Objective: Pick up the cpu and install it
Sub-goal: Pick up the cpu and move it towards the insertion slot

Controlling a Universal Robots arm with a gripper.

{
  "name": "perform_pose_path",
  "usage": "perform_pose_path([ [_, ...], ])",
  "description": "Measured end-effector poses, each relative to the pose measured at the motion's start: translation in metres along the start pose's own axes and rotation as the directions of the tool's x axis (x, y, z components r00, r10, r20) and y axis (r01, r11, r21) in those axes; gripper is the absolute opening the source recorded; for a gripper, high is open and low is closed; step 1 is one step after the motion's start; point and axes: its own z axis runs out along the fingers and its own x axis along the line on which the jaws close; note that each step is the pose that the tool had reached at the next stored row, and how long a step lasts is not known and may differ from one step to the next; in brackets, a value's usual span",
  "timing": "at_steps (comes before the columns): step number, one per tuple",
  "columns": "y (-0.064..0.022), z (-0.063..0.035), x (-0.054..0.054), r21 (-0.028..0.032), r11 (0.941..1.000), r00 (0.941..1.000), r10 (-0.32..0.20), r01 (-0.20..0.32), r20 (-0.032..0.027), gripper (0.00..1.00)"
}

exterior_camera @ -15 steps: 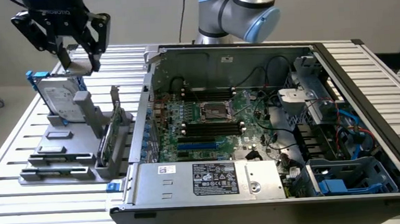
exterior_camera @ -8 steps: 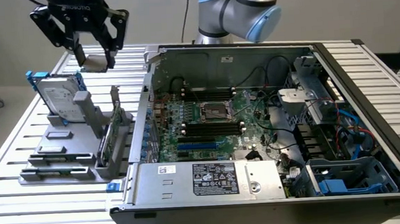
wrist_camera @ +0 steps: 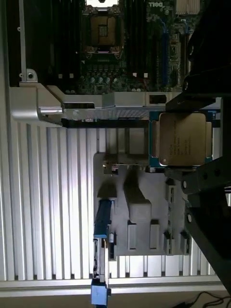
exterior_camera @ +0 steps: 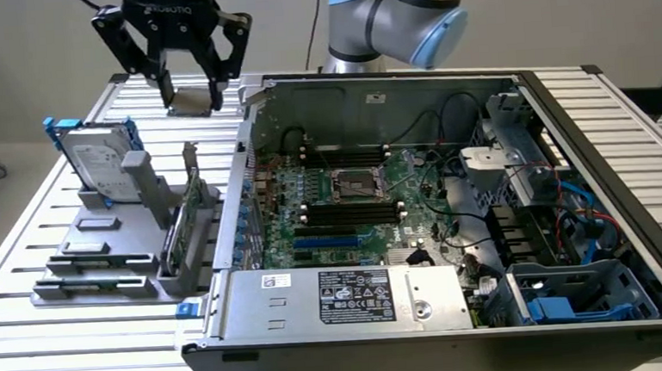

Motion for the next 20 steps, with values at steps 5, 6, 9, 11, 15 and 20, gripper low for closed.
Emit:
perform_pose_path([
  [5,0.0064,-0.0009,-0.023,-0.0001,1.0,1.0,0.0,0.0,0.0001,0.55],
  [6,0.0084,-0.0008,-0.027,0.0,1.0,1.0,0.0,0.0,0.0,0.55],
  [9,0.0151,-0.0002,-0.039,0.0,1.0,1.0,0.0,0.0,0.0,0.55],
  [11,0.0195,0.0002,-0.046,0.0001,1.0,1.0,0.0,0.0,0.0,0.55],
  [15,0.028,0.0015,-0.064,0.0,1.0,1.0,0.0,0.0,0.0,0.55],
  [20,0.0343,0.0045,-0.086,-0.0001,1.0,1.0,0.0,0.0,0.0001,0.55],
])
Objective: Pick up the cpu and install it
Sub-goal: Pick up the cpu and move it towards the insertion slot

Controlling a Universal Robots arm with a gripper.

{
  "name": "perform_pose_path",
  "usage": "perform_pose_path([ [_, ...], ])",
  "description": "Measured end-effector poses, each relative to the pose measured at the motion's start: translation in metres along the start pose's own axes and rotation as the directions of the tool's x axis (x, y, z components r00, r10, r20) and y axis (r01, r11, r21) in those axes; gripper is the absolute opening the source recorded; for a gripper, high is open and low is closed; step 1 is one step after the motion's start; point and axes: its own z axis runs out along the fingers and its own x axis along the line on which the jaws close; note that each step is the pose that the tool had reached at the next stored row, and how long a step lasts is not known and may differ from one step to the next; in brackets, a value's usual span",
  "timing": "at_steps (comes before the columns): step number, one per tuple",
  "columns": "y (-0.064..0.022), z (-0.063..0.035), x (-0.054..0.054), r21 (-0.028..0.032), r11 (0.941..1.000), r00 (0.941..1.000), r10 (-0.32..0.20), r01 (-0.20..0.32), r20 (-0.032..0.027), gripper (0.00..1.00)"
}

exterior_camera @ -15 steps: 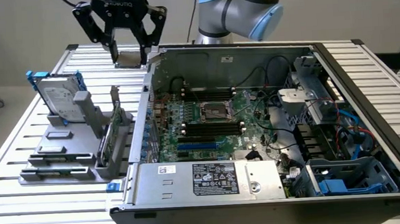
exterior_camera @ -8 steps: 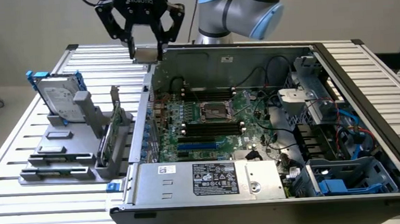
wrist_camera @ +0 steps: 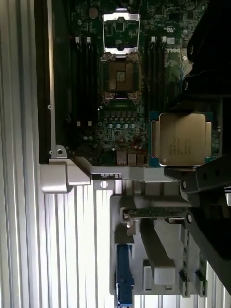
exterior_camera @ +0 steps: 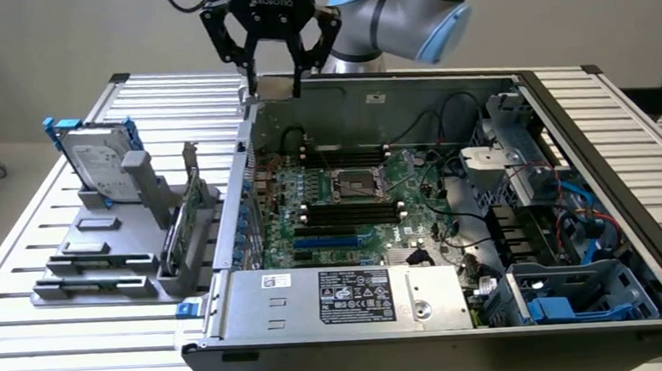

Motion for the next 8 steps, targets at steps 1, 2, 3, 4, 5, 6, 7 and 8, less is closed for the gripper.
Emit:
perform_pose_path([
  [1,0.0006,0.0006,-0.005,0.0001,1.0,1.0,0.0,0.0,-0.0001,0.55],
  [2,0.0008,0.0012,-0.009,0.0,1.0,1.0,0.0,0.0,0.0,0.55],
  [3,0.0011,0.0018,-0.014,-0.0001,1.0,1.0,0.0,0.0,-0.0001,0.55],
  [4,0.0013,0.0022,-0.019,0.0,1.0,1.0,0.0,0.0,-0.0002,0.55],
  [5,0.0014,0.0028,-0.023,-0.0003,1.0,1.0,0.0,0.0,-0.0001,0.55],
  [6,0.0016,0.0032,-0.028,-0.0005,1.0,1.0,0.0,0.0,0.0,0.55],
  [7,0.0019,0.0036,-0.032,-0.0004,1.0,1.0,0.0,0.0,-0.0002,0.55],
  [8,0.0024,0.0042,-0.037,-0.0006,1.0,1.0,0.0,0.0,-0.0001,0.55],
])
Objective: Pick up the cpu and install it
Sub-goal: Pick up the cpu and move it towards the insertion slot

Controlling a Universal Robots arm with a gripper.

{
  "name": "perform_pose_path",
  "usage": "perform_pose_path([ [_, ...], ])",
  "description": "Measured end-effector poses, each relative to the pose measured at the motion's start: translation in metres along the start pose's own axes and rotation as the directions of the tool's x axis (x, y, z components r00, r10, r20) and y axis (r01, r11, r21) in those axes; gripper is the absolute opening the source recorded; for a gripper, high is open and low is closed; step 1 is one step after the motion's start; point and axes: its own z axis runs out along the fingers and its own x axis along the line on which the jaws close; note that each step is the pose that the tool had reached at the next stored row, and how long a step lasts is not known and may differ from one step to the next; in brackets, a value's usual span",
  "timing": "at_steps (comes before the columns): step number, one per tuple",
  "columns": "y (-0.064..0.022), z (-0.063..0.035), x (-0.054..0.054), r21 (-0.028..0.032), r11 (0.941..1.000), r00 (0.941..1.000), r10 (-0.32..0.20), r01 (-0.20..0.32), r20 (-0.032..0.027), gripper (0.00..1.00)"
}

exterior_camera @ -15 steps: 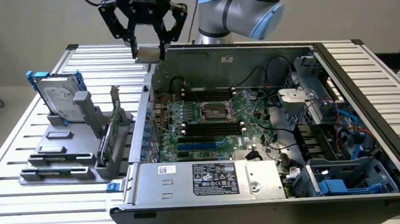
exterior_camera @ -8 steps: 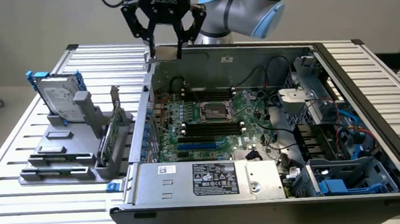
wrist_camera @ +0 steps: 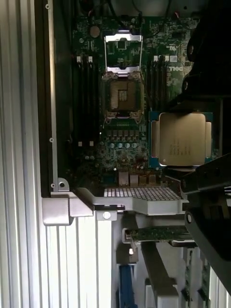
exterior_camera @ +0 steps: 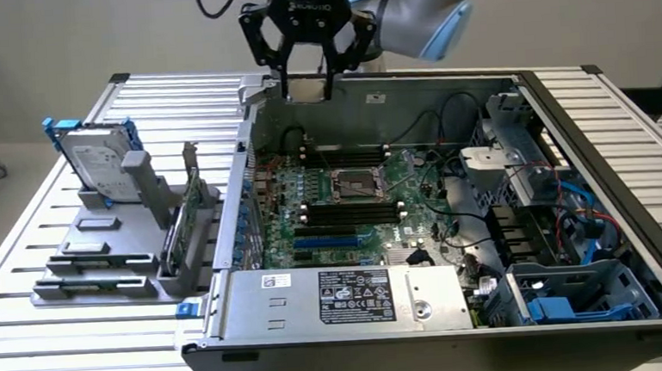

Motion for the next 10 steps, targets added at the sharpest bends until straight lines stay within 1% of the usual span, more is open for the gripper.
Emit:
perform_pose_path([
  [8,0.0077,0.0088,-0.037,0.0,1.0,1.0,0.0,0.0,0.0,0.55],
  [10,0.0099,0.011,-0.044,-0.0003,1.0,1.0,0.0,0.0,0.0,0.55],
])
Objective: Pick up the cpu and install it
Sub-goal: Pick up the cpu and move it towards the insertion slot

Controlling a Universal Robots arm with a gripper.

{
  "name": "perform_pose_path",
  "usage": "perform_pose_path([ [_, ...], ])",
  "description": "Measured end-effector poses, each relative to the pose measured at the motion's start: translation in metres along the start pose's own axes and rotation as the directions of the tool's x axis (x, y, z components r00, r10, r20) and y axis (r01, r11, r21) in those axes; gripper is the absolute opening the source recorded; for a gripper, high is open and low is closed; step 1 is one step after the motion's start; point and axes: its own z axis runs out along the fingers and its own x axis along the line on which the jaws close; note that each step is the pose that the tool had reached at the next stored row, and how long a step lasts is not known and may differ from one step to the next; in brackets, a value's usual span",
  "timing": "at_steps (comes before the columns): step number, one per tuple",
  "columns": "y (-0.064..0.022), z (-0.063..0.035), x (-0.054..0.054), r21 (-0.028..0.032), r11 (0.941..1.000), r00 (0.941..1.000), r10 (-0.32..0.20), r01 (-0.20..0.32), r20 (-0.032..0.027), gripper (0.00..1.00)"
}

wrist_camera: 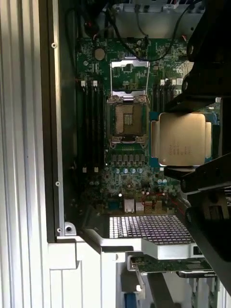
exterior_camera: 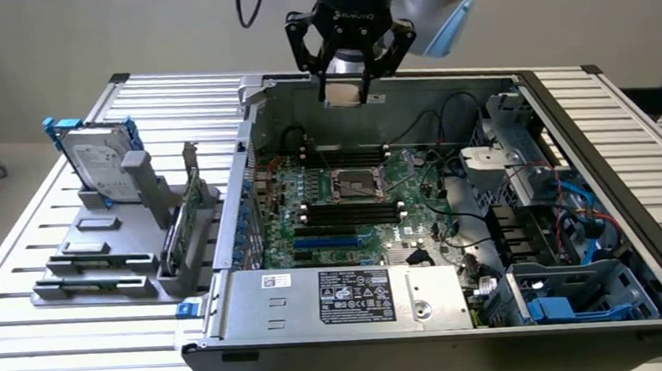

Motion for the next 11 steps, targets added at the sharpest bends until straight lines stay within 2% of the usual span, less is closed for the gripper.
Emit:
perform_pose_path([
  [6,0.0048,0.0055,-0.0047,-0.0103,0.9999,1.0,-0.003,0.003,0.0044,0.55],
  [9,0.0066,0.0076,-0.0053,-0.0173,0.9998,0.9999,-0.006,0.006,0.0087,0.55],
  [11,0.0078,0.0095,-0.0056,-0.0184,0.9998,0.9999,-0.011,0.011,0.0131,0.55],
])
